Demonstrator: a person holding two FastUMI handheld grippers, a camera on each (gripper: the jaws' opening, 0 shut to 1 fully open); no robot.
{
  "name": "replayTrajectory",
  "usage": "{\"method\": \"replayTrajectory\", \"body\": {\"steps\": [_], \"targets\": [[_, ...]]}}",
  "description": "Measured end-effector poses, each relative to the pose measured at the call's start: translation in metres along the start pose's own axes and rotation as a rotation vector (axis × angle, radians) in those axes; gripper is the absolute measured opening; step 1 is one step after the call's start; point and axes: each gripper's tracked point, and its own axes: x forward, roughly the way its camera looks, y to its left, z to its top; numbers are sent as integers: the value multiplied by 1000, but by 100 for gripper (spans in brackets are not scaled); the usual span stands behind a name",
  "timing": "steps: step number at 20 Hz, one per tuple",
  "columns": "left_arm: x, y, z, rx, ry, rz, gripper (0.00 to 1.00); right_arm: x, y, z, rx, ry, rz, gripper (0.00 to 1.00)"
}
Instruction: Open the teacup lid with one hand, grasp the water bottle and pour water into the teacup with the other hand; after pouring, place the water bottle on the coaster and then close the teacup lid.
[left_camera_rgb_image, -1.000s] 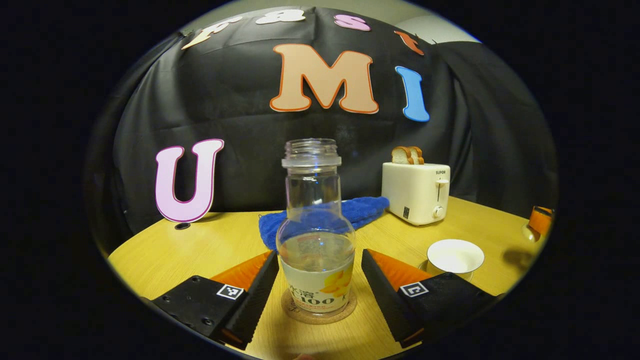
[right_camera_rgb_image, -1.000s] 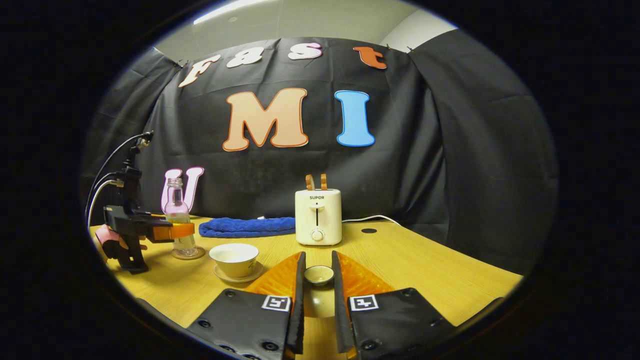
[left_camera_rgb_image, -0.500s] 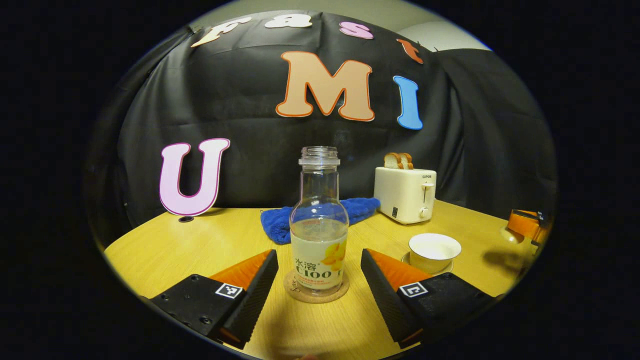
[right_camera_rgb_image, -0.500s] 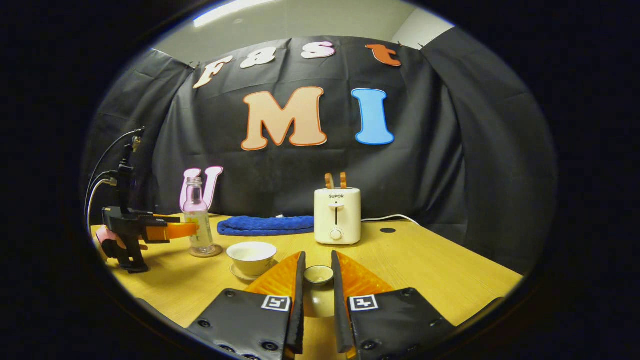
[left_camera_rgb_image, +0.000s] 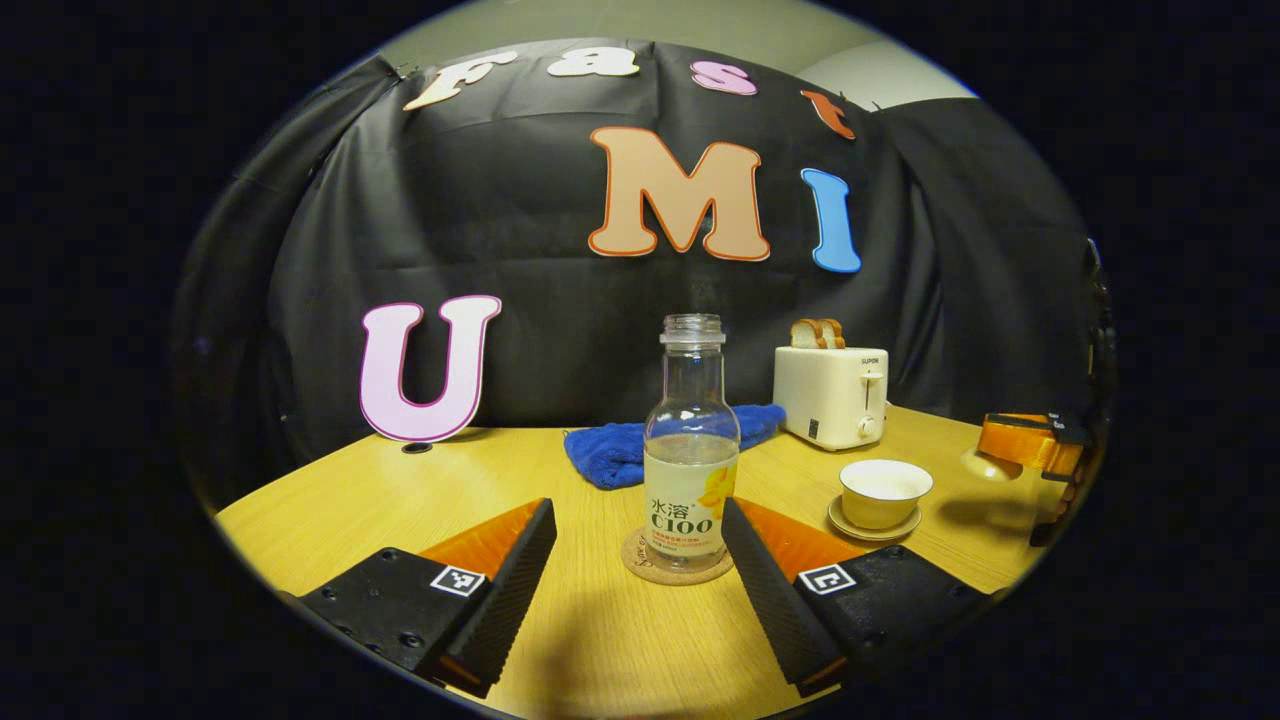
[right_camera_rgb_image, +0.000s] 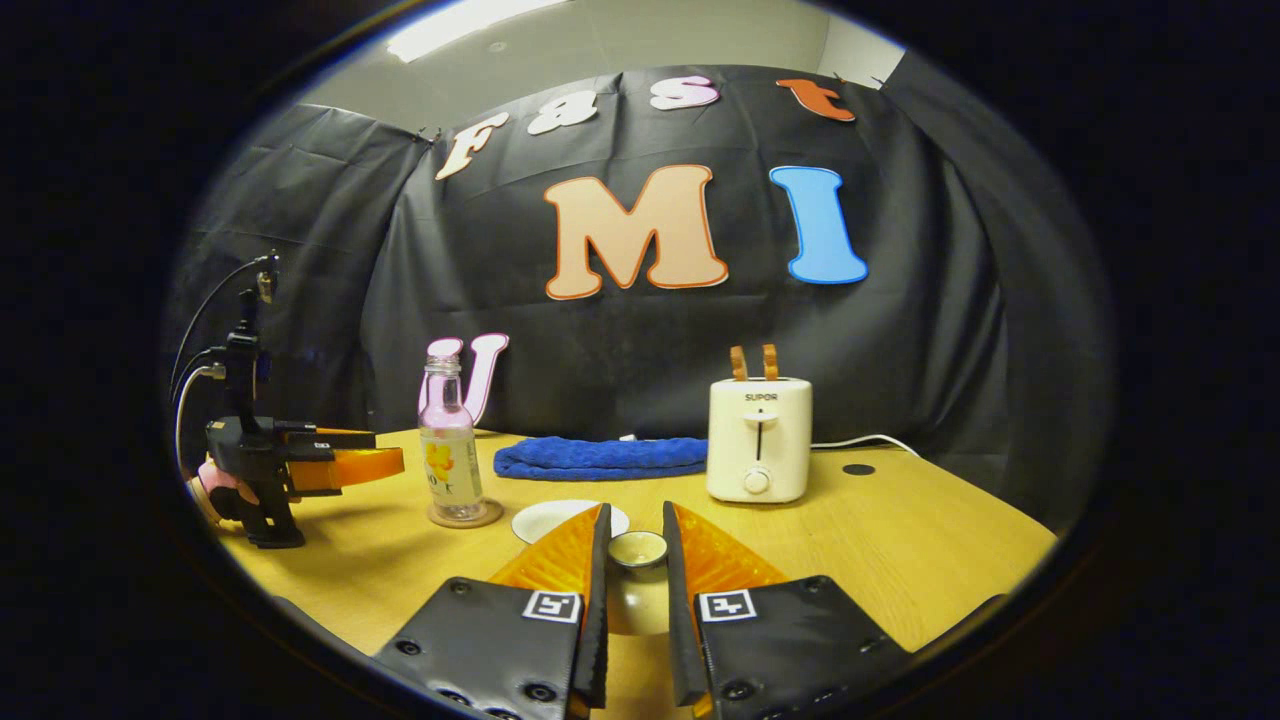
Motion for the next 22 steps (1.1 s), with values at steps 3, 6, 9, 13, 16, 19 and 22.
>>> {"method": "replayTrajectory", "body": {"steps": [3,6,9,13,16,19,22], "targets": [[-6,5,7,2,-41,14,97,19,13,-2,1,3,41,28],[-10,14,9,0,-60,47,97,35,22,-2,4,1,67,28],[-11,18,9,1,-61,63,97,52,29,-3,4,1,84,29],[-12,18,9,3,-60,70,97,74,42,-4,5,12,108,29],[-12,19,10,2,-60,70,97,86,48,-15,-5,68,122,29],[-12,18,10,2,-61,70,97,88,48,-19,-5,103,118,29],[-12,17,11,2,-60,63,96,90,51,-24,-9,133,129,29]]}}
